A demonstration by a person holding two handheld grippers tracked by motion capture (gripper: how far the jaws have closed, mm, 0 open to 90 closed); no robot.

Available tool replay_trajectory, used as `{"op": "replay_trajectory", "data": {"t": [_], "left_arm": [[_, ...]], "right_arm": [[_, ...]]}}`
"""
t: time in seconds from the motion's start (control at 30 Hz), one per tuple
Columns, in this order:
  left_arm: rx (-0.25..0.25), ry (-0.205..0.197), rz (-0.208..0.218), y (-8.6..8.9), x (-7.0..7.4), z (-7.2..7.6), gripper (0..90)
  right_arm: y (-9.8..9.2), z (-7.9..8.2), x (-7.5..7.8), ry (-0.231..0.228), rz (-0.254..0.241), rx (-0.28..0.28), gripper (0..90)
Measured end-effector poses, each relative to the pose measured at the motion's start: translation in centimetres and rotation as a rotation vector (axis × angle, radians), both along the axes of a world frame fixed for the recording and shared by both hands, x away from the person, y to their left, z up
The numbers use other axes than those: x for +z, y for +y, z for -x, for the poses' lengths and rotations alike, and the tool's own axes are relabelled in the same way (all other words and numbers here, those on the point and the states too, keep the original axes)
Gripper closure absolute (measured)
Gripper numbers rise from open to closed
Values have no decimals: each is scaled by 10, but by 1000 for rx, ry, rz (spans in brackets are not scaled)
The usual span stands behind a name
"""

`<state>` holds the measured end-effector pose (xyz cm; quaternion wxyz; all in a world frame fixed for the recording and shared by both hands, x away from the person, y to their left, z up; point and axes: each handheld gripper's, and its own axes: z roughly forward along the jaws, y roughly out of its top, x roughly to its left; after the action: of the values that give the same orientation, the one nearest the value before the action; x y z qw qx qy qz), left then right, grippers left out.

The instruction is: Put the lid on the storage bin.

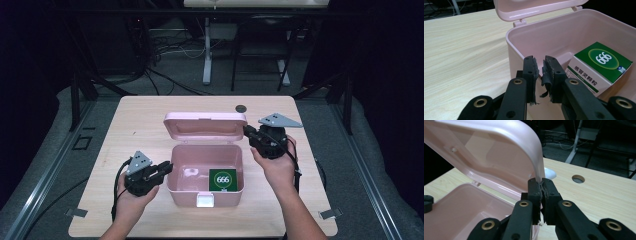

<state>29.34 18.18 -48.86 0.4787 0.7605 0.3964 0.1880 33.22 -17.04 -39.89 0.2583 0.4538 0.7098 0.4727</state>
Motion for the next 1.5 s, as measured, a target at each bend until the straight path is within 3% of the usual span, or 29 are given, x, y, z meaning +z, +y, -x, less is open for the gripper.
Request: {"op": "replay_trajectory", "data": {"t": [0.6,0.9,1.17,1.5], "left_arm": [[1,5,5,1,0,0,792],[-6,-7,18,2,8,3,771],[10,-35,36,6,22,3,716],[34,-94,33,9,57,-2,647]], "right_arm": [[-1,15,-8,-30,-12,2,860],[-1,19,-10,-34,-10,5,858],[-2,20,-11,-34,-24,13,856],[-3,20,-12,-34,-31,18,856]]}}
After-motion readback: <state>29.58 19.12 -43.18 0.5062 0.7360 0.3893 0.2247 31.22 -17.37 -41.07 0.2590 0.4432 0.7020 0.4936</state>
